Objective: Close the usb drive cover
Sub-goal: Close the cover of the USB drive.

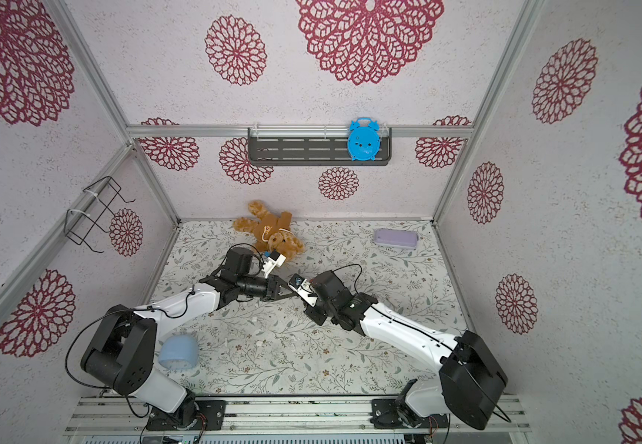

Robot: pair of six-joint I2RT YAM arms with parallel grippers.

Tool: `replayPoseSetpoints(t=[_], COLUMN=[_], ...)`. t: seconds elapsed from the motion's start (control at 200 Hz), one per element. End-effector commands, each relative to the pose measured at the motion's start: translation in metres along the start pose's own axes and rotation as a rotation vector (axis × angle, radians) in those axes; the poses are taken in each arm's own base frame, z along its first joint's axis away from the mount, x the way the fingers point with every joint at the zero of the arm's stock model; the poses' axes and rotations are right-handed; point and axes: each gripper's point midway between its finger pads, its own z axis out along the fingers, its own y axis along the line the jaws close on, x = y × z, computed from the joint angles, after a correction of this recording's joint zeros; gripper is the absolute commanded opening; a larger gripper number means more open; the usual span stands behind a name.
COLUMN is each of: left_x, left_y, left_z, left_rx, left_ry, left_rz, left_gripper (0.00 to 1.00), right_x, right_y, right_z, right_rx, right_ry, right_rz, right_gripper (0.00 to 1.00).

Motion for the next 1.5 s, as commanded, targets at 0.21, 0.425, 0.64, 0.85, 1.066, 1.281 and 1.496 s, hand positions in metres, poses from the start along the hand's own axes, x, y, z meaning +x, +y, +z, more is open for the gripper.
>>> replayPoseSetpoints(t=[0.21,0.425,0.64,0.85,1.066,1.281,1.496], left_x=[0.003,0.011,0.017,0.021,0.025,0.028,0.031], left_y=[-0.006,-0.005,-0.005,-0.008,-0.009,-0.011,-0.013], left_z=[0.006,0.014,0.018,0.020,0.021,0.025,0.025], left_rx=[0.026,0.040,0.044,0.052,0.053,0.058,0.062], left_ry=[0.039,0.096,0.127,0.141,0.153,0.163,0.172], left_rz=[0.026,0.022,0.025,0.037,0.041,0.044,0.045], left_gripper=[0.10,0.10,0.09,0.09,0.08,0.08,0.08], right_x=[-0.037,-0.041,-0.047,-0.061,-0.079,-0.101,-0.106], right_y=[-0.007,-0.004,-0.010,-0.008,-0.010,-0.010,-0.011], right_z=[-0.022,-0.026,-0.029,-0.032,-0.038,-0.041,-0.041], right_rx=[0.044,0.028,0.066,0.046,0.042,0.023,0.027], right_ry=[-0.135,-0.150,-0.171,-0.220,-0.269,-0.322,-0.333], right_rz=[-0.025,-0.047,-0.049,-0.035,-0.036,-0.021,-0.017], right_gripper=[0.20,0.20,0.20,0.20,0.20,0.20,0.20])
